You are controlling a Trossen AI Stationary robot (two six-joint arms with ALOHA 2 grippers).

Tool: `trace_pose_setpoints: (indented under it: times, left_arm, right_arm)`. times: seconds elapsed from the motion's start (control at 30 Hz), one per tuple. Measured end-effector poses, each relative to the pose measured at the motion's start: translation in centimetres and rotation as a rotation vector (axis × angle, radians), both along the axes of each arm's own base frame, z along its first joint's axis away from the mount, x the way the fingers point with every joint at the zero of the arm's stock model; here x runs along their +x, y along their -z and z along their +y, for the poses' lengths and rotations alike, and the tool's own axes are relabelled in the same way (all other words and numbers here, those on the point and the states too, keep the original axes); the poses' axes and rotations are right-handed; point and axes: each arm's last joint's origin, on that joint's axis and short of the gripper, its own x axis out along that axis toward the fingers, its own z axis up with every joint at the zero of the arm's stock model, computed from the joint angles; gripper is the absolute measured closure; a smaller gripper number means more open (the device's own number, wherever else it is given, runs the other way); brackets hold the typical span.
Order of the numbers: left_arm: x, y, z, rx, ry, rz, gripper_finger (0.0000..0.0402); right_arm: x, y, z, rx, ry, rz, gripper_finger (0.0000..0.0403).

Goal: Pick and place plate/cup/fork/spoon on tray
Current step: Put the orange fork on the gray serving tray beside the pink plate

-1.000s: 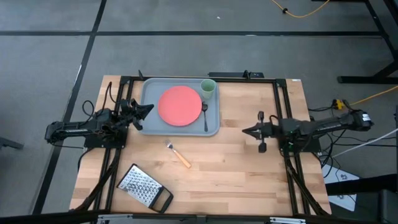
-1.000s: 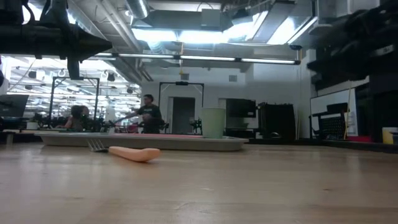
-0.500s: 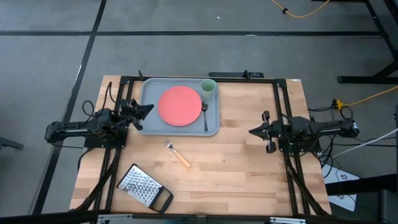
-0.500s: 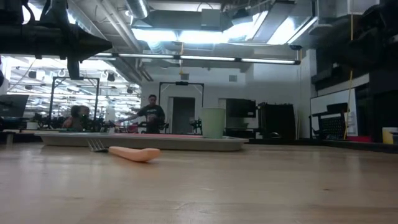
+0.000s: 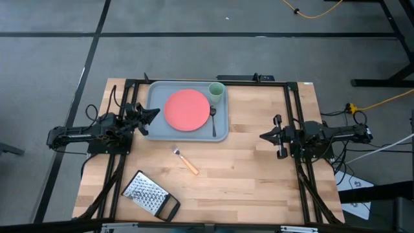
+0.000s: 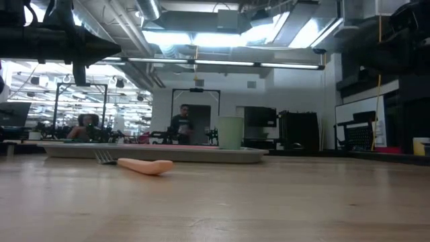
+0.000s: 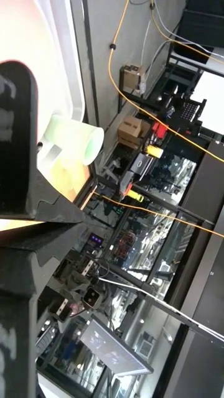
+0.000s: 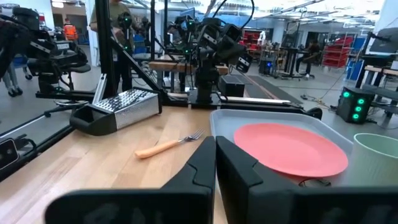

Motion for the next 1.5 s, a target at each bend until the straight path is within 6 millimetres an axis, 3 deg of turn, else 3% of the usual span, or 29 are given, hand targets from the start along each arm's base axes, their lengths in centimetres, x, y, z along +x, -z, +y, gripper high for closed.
trace_pose_setpoints:
  times: [0.4, 0.67, 0.87, 0.93, 1.0, 1.07, 1.2, 1.27, 1.43, 1.5]
  left_arm:
    - [0.0, 0.0, 0.0, 0.000, 0.000, -0.003, 0.0401]
    - [-0.6, -1.2, 0.3, -0.082, -0.129, -0.174, 0.0401]
    - [-0.8, -1.4, 0.5, -0.100, -0.182, -0.209, 0.0401]
    - [-0.9, -2.1, 0.3, -0.084, -0.114, -0.246, 0.0401]
    - [-1.0, -3.8, -0.2, -0.051, 0.066, -0.260, 0.0401]
    - [0.2, -4.9, -0.5, -0.103, 0.148, -0.143, 0.0401]
    - [4.3, -5.0, -0.7, -0.195, 0.117, 0.266, 0.0401]
    - [7.0, -6.4, -0.9, -0.166, 0.147, 0.342, 0.0401]
    - [12.8, -7.7, -2.1, -0.094, 0.313, 0.581, 0.0401]
    - [14.2, -7.8, -2.6, -0.099, 0.339, 0.684, 0.0401]
  right_arm:
    - [0.0, 0.0, 0.0, -0.002, 0.000, 0.000, 0.0386]
    - [0.0, 0.0, 0.0, -0.004, 0.001, 0.000, 0.0386]
    - [0.0, 0.0, 0.0, -0.004, 0.001, 0.000, 0.0385]
    - [0.0, 0.0, 0.0, -0.004, 0.001, 0.000, 0.0386]
    - [0.0, 0.0, 0.0, -0.004, 0.001, 0.000, 0.0386]
    - [0.0, 0.0, 0.0, -0.004, 0.001, 0.000, 0.0385]
    - [0.0, 0.0, 0.0, -0.004, 0.001, 0.000, 0.0386]
    - [0.0, 0.0, 0.0, -0.004, 0.001, -0.001, 0.0386]
    - [0.0, 0.0, 0.0, -0.004, 0.001, -0.001, 0.0386]
    - [0.0, 0.0, 0.0, -0.004, 0.001, 0.000, 0.0386]
